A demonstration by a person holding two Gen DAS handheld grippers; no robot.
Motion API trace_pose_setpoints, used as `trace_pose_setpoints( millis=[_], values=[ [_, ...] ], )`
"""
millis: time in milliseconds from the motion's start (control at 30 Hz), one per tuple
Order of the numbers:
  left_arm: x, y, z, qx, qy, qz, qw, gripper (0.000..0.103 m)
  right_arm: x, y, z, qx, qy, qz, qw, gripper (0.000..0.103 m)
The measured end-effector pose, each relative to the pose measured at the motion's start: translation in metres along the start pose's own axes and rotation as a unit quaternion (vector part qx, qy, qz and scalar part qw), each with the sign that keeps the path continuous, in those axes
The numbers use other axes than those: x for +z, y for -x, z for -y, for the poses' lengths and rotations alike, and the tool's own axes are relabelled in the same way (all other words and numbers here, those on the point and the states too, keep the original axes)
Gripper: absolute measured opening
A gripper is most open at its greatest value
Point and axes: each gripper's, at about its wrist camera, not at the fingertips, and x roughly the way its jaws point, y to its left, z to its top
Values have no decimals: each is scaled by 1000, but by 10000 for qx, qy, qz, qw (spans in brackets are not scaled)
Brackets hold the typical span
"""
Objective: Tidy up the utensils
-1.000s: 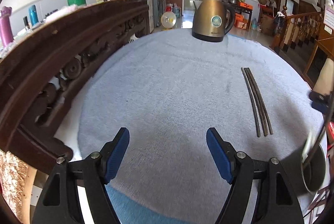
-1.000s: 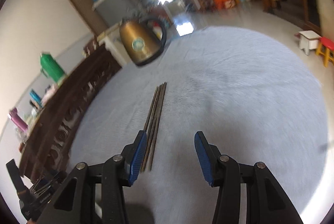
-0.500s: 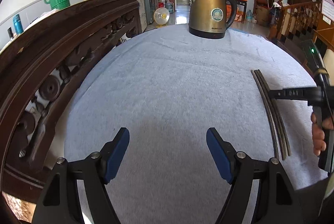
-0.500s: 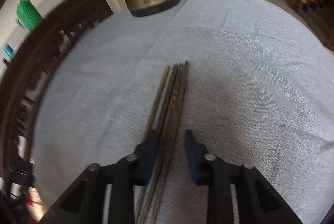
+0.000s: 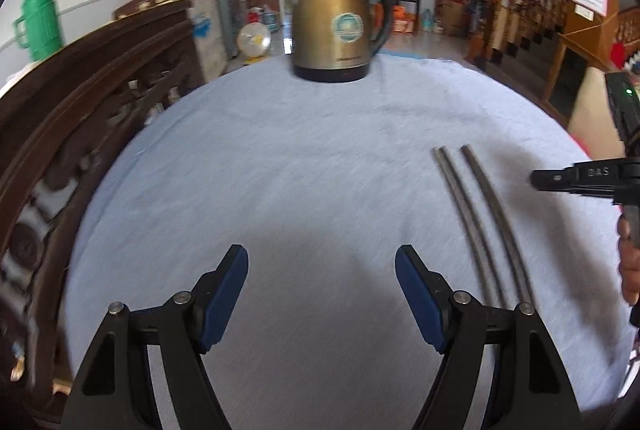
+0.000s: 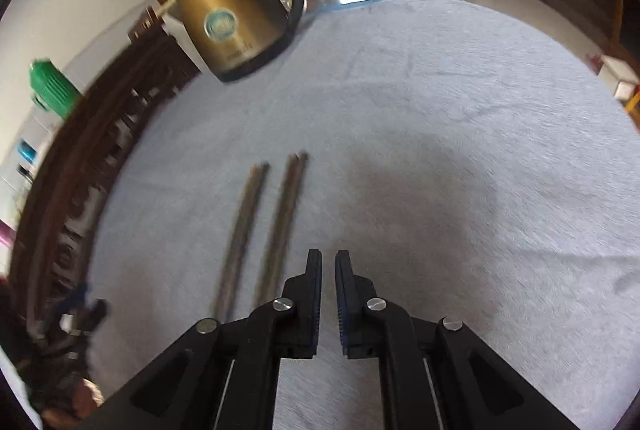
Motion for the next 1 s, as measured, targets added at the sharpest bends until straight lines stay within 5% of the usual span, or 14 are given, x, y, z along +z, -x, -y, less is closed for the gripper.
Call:
trace_pose_setpoints(
  millis=[133, 267, 333, 467, 633, 1000],
  values=[
    [21, -19, 18, 69, -138, -102, 9998, 77, 23, -23, -12, 134, -76, -145, 9998, 40],
    [24, -25, 29, -58, -263, -102, 9996, 77, 27, -48, -32, -93, 413, -342, 9985, 38],
    [24, -29, 31, -56, -322, -136, 9994, 77, 26, -58, -45, -584, 797, -217, 9949, 20],
    [25, -35, 32, -197, -327, -158, 9991, 77, 26, -57, -43, -801, 1025, -94, 9915, 15],
    [36, -49, 41, -479, -383, -157, 9980, 77, 28, -39, -8, -311, 540, -118, 9980, 15],
    [57, -92, 68, -691, -591, -449, 9948, 77, 41, -16, 24, -260, 30, 81, 9996, 16]
  ],
)
